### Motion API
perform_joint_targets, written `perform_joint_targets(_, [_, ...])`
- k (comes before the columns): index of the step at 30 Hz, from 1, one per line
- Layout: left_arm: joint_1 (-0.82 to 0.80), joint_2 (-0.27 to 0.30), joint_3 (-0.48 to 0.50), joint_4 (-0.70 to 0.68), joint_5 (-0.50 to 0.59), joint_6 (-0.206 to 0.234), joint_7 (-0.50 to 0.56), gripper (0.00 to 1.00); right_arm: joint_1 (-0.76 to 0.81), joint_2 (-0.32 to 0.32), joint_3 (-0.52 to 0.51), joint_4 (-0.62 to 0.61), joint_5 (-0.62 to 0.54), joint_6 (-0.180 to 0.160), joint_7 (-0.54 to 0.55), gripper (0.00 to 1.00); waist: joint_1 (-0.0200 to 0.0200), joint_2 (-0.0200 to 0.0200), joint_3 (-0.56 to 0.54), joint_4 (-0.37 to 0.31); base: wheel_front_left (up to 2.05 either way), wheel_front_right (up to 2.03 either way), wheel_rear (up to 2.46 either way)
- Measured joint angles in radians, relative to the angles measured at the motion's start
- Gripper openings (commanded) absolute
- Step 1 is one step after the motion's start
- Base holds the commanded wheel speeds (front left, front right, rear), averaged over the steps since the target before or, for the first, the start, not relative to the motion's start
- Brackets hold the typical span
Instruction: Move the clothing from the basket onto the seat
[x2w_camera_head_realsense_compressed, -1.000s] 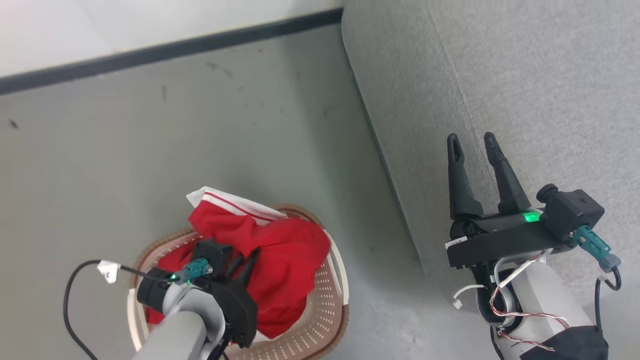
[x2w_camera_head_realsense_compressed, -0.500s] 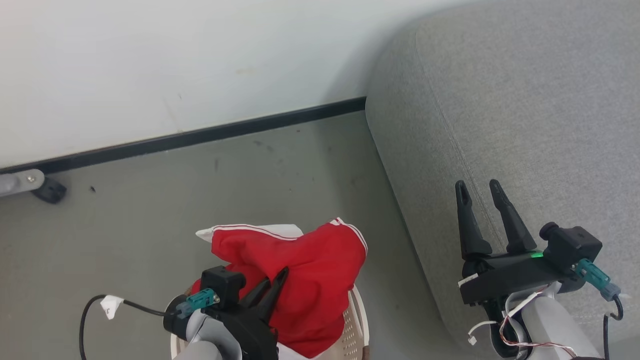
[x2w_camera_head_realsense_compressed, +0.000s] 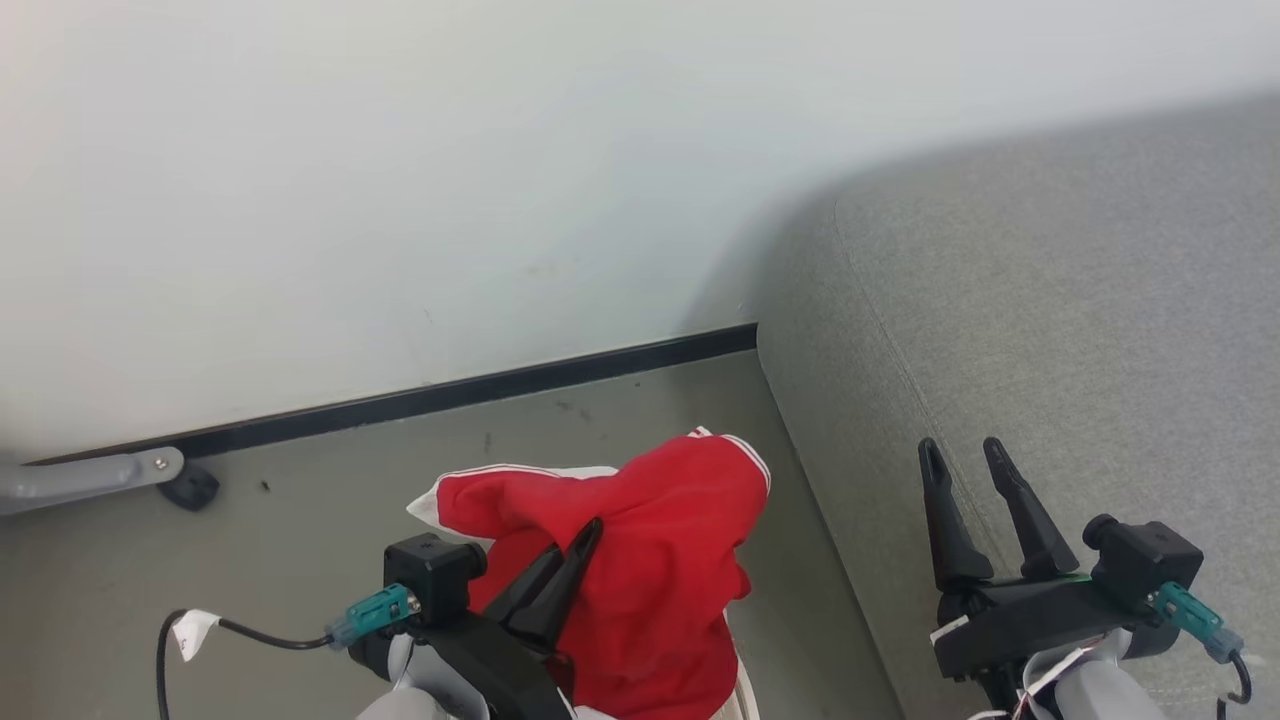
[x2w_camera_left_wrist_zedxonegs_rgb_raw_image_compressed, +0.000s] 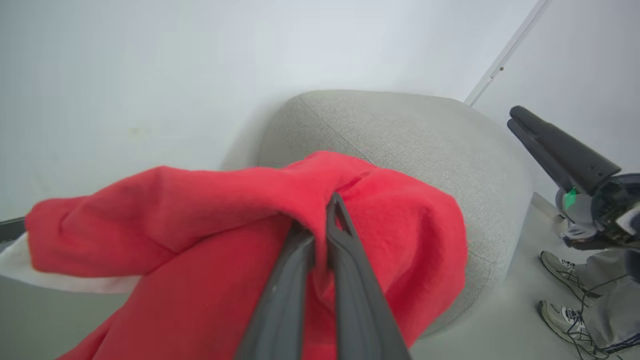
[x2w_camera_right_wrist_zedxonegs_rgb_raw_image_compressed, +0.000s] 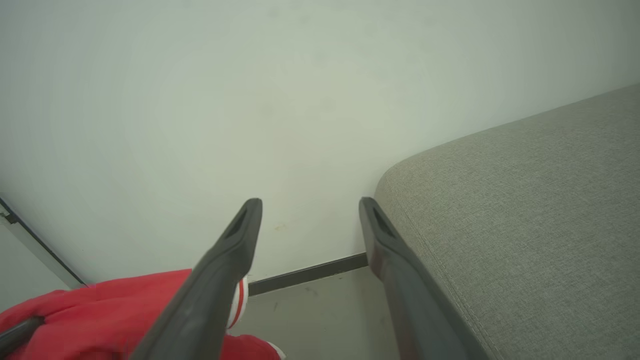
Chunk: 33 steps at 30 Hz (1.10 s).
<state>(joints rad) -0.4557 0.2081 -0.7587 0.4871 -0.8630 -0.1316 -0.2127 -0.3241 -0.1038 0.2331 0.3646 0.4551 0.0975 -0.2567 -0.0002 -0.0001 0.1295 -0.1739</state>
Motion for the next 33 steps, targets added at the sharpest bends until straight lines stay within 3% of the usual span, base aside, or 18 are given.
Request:
perform_joint_targets(8, [-0.011,0.035,0.013,-0.110,-0.016,0.000,0.000,0.00,0.016,0.000,0.018,-0.007,0.002,0.010,0.000,1.00,0.0001,0.0000,-0.042,0.024,0.00,0.00,0.00])
perform_joint_targets(19, [-0.036,0.040,0.040,-0.179,-0.025,0.001,0.018,0.00,0.034,-0.009,0.090,-0.029,0.005,0.023,0.000,1.00,0.0001,0.0001,-0.053,0.029,0.00,0.00,0.00])
perform_joint_targets(26, [-0.060,0.036,0.047,-0.199,-0.053,0.009,0.036,0.00,0.036,-0.100,0.316,-0.109,0.059,0.026,0.000,1.00,0.0002,0.0002,-0.043,0.041,0.00,0.00,0.00])
perform_joint_targets(33, [-0.088,0.019,0.049,-0.200,-0.062,0.010,0.055,0.00,0.007,-0.184,0.470,-0.163,0.111,0.026,0.001,1.00,0.0002,0.0002,-0.038,0.060,0.00,0.00,0.00])
